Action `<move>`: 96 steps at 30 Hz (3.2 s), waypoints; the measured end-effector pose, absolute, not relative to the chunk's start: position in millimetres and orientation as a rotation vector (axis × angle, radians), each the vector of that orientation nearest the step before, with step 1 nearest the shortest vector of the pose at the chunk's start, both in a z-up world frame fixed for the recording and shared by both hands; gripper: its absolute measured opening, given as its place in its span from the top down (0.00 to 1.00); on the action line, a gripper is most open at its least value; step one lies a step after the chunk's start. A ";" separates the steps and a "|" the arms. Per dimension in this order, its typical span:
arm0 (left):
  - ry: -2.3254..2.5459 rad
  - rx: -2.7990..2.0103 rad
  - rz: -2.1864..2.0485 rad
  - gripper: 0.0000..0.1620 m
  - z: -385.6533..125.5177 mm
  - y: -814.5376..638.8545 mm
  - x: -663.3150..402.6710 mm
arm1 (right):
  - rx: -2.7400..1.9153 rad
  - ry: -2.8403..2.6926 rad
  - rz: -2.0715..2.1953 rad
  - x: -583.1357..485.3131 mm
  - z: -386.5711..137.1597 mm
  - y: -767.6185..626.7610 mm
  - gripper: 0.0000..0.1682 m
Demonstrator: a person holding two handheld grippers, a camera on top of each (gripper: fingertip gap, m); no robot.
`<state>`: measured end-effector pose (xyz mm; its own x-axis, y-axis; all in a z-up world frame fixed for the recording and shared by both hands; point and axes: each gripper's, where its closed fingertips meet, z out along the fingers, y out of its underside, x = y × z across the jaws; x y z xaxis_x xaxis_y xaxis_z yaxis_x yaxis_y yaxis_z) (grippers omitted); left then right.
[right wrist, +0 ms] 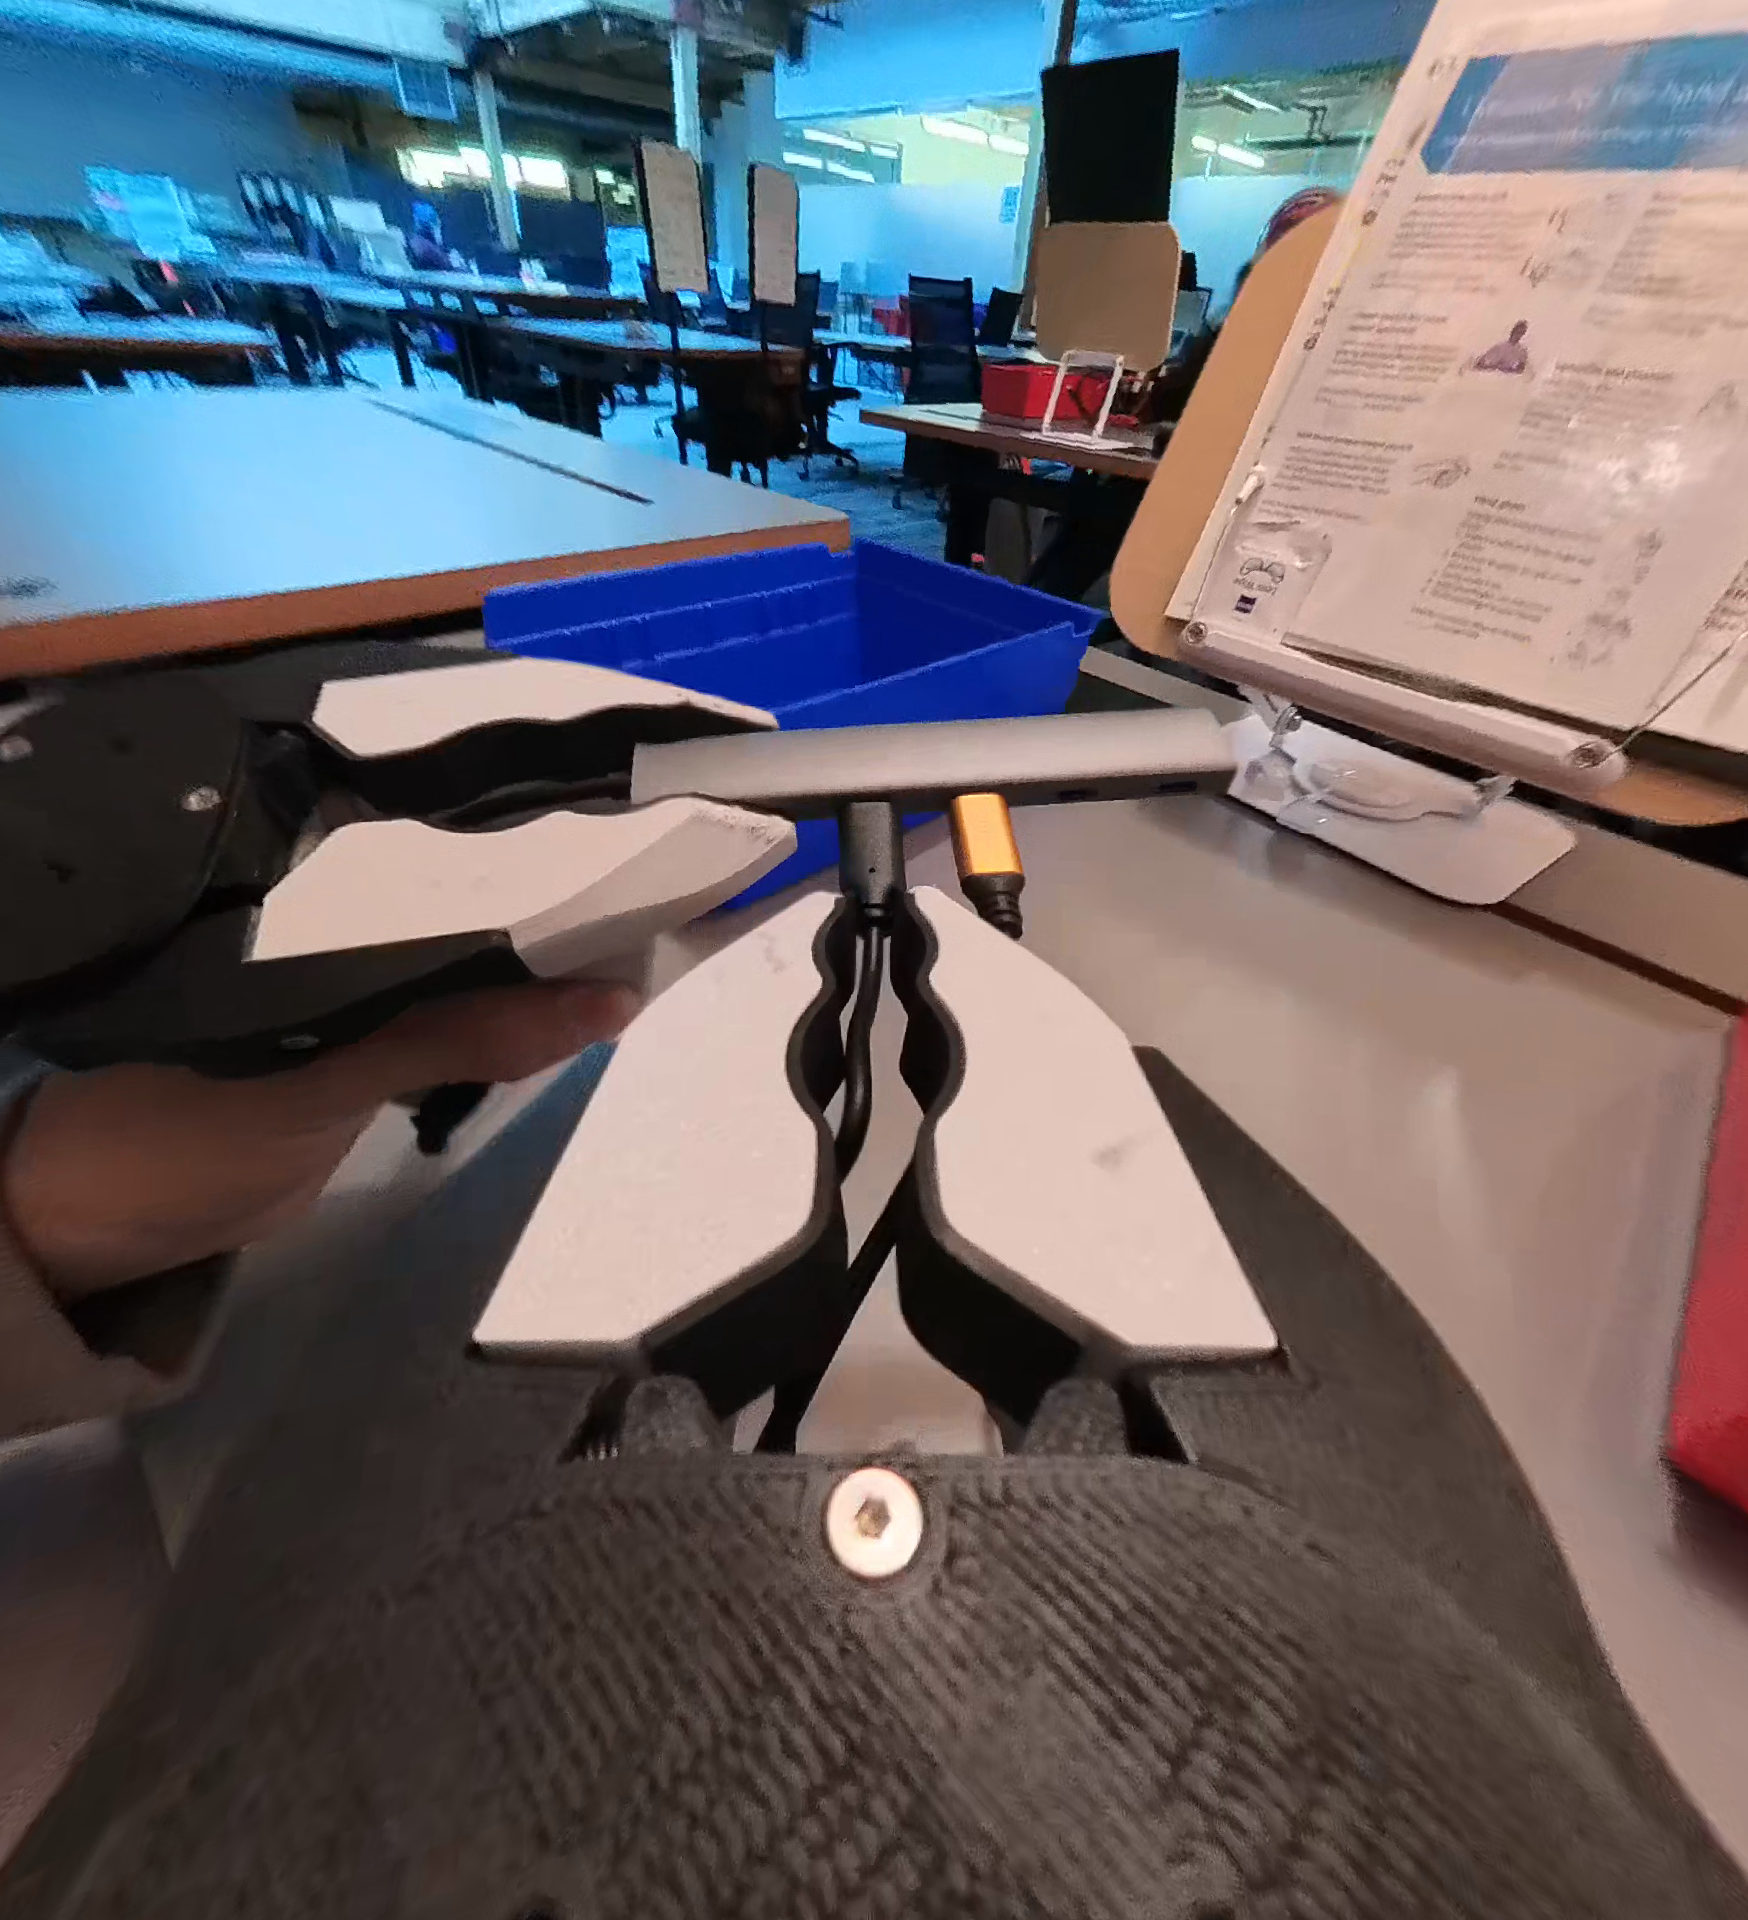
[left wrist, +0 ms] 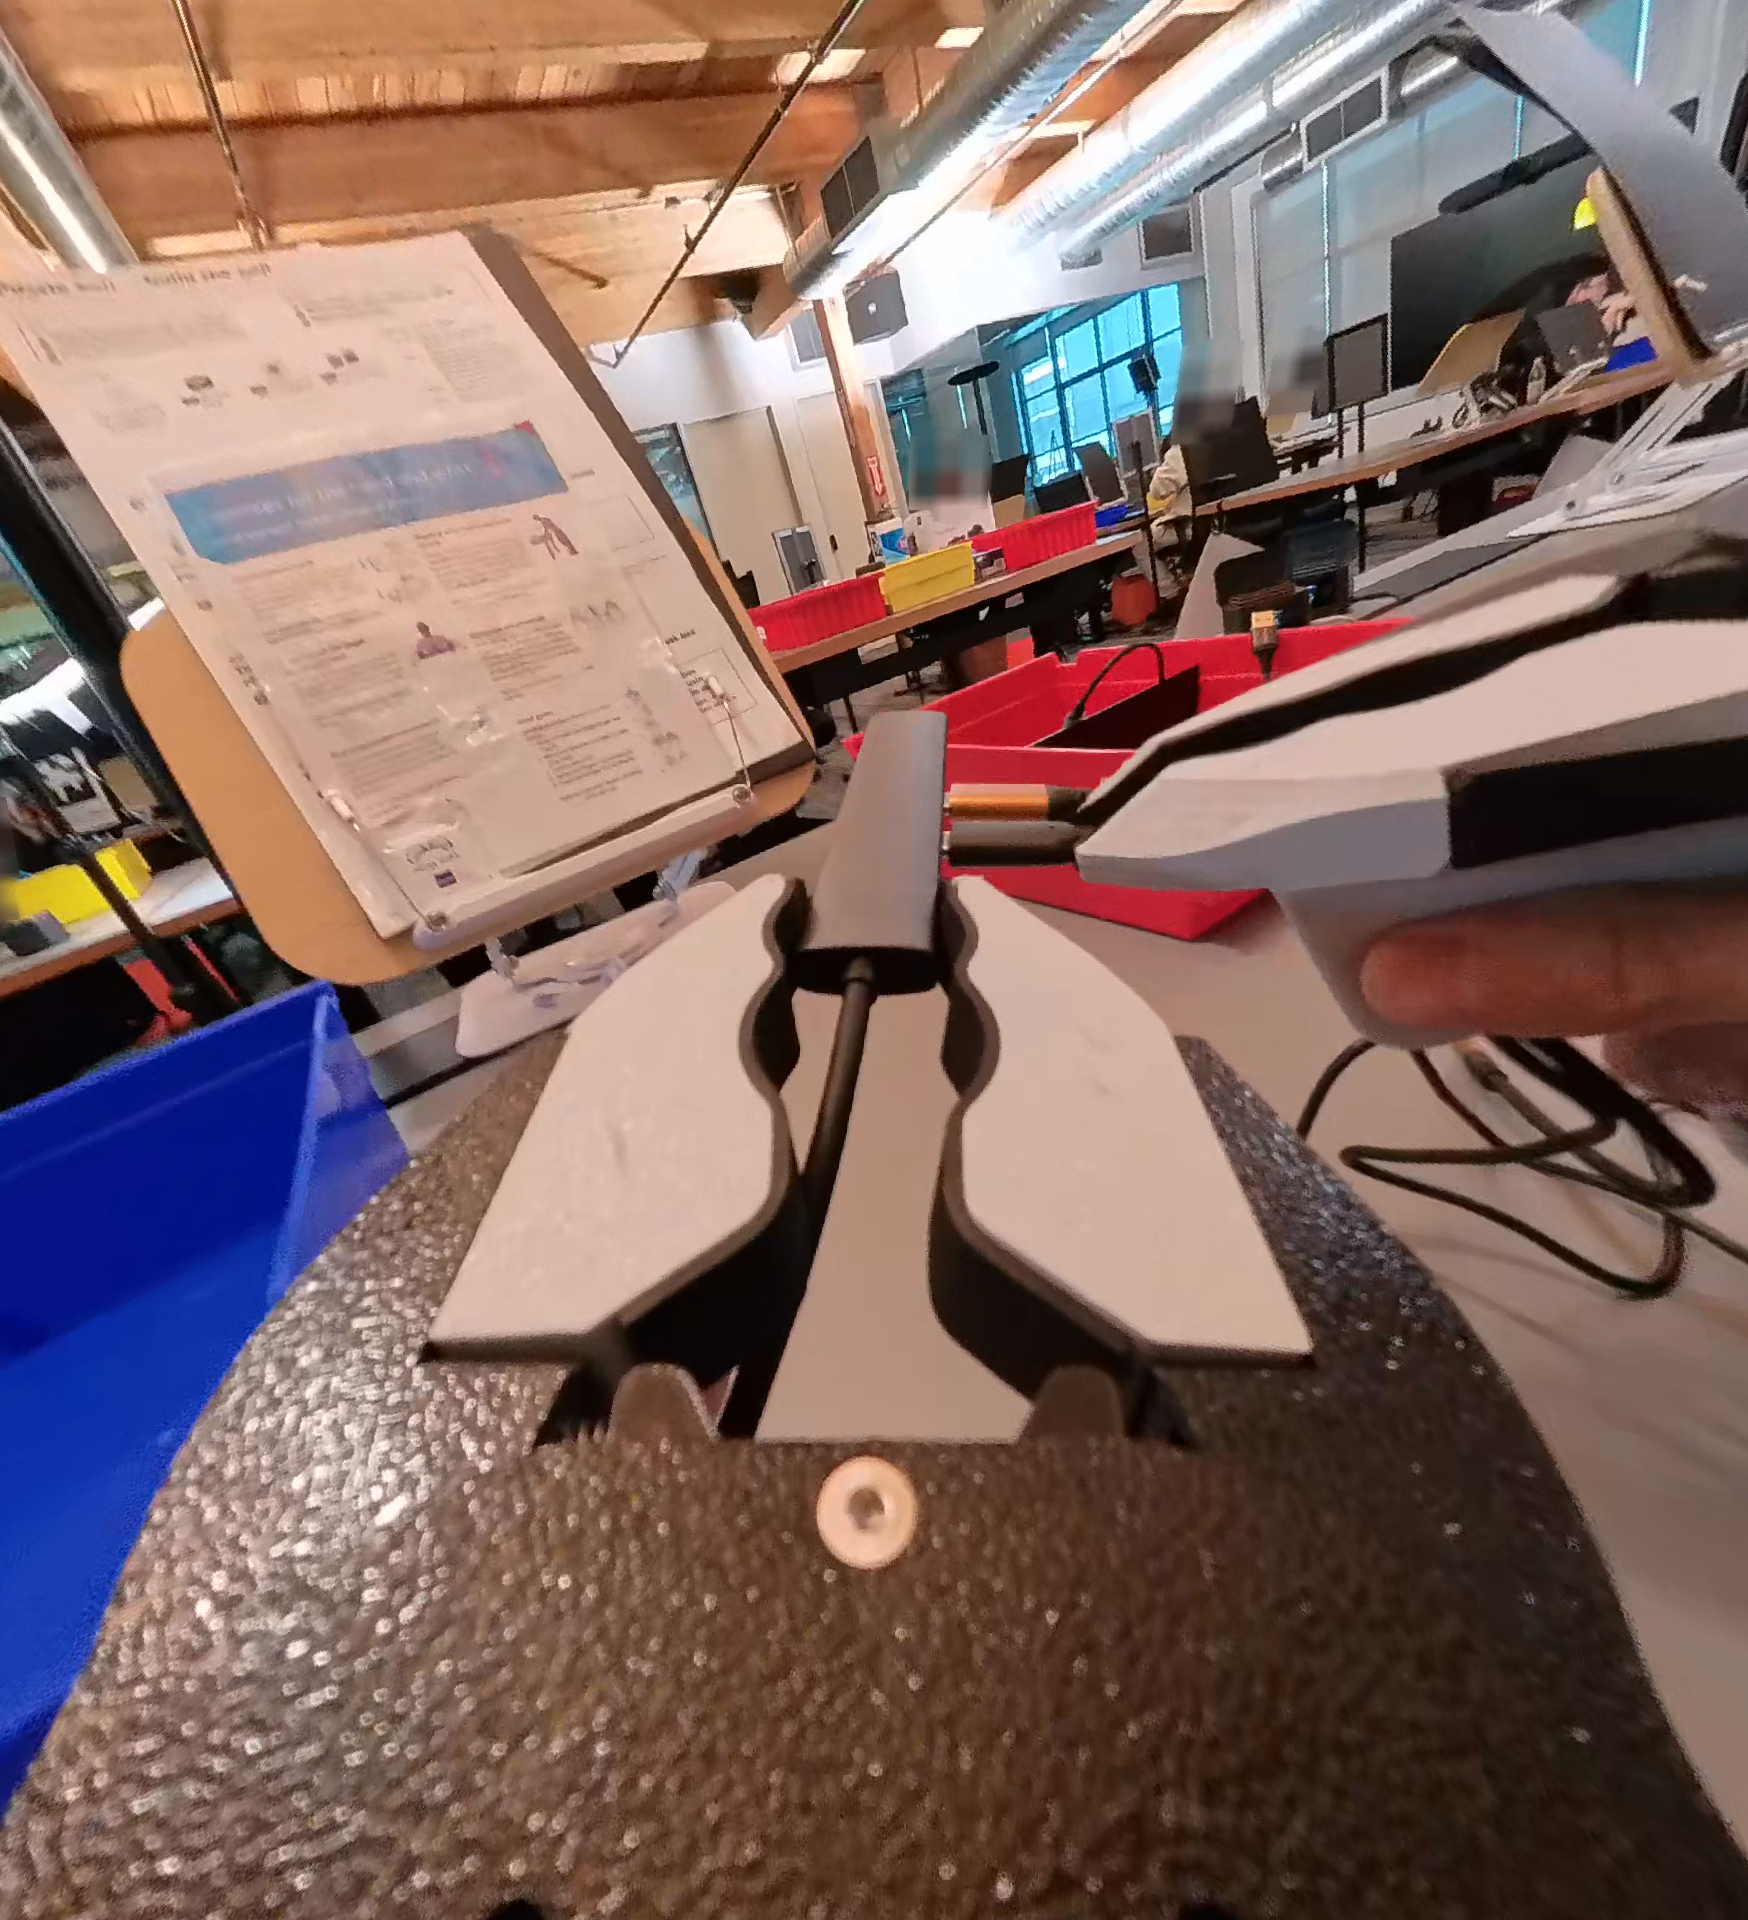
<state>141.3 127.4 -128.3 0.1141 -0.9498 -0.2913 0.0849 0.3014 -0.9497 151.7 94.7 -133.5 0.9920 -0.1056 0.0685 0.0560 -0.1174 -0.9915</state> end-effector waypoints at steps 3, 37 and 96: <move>1.206 -0.960 -0.974 0.85 -122.8 120.1 140.6 | -1.721 -0.010 -0.221 151.1 -129.1 86.6 0.95; 0.955 -1.076 -1.033 0.86 -81.9 217.2 90.1 | -1.441 -0.060 -0.564 362.8 217.3 -4.8 0.96; 1.158 -1.053 -1.203 0.86 -140.0 139.5 138.4 | -1.522 0.031 -0.053 172.7 -131.4 113.2 0.87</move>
